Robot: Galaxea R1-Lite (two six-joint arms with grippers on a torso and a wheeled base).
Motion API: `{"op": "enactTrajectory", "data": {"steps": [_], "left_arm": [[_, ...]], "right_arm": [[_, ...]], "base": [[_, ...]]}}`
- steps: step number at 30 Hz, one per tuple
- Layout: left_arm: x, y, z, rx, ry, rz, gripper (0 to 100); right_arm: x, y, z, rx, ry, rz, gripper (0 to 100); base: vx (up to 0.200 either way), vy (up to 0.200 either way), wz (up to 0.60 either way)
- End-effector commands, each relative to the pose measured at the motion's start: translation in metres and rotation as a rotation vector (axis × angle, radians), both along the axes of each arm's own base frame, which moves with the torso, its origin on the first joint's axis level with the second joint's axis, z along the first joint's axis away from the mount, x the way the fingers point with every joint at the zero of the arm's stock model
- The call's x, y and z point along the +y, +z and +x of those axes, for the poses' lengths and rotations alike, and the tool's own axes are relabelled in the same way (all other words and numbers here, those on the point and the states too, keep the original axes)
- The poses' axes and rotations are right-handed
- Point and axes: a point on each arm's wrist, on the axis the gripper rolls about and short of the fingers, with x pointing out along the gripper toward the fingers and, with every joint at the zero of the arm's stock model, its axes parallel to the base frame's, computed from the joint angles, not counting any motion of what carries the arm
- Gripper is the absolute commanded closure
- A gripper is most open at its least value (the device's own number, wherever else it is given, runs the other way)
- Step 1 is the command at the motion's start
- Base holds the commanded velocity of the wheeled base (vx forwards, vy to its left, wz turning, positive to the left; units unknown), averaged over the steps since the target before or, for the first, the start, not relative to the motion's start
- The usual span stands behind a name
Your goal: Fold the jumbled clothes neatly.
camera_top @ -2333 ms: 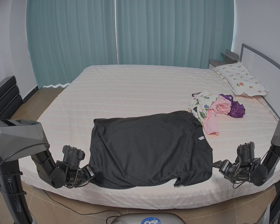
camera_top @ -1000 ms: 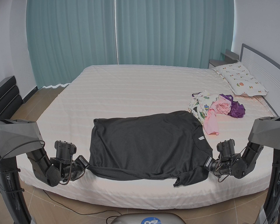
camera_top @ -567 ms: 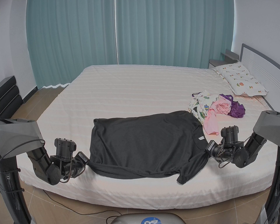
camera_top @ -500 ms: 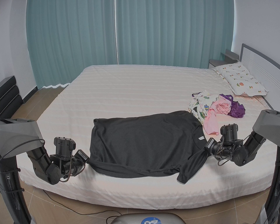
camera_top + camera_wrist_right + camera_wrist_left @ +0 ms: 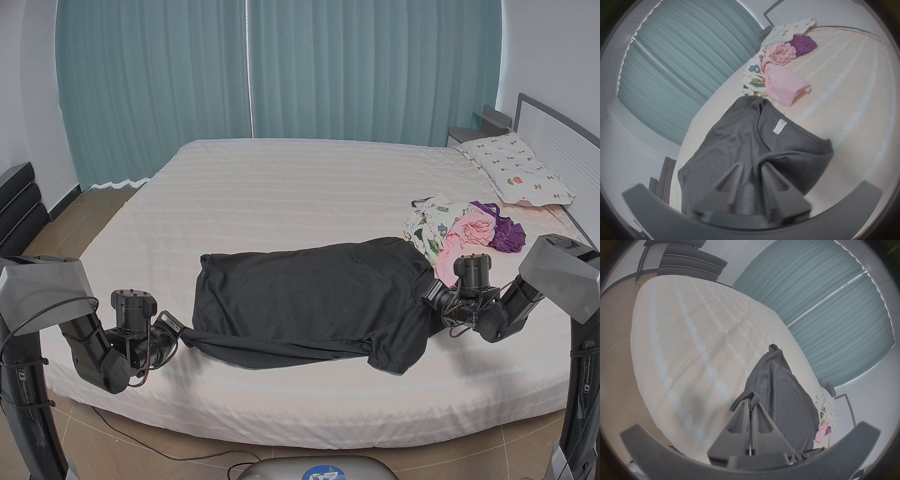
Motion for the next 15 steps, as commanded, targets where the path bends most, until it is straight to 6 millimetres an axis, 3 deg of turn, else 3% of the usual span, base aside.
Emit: {"op": "enactTrajectory", "data": {"steps": [1,8,15], "left_arm": [[0.001,-0.006,0.001,0.013,0.006,0.002,100],[0.001,-0.008,0.002,0.018,0.005,0.002,100],[0.001,-0.008,0.002,0.018,0.006,0.000,100]], "right_arm": [[0.003,-0.011,0.000,0.021,0.008,-0.003,0],[-0.013,0.015,-0.019,0.009,0.005,0.004,0],[-0.021,-0.004,-0.063,0.105,0.216,-0.120,0]], "base": [[0.000,0.000,0.00],[0.000,0.000,0.00],[0.000,0.000,0.00]]}}
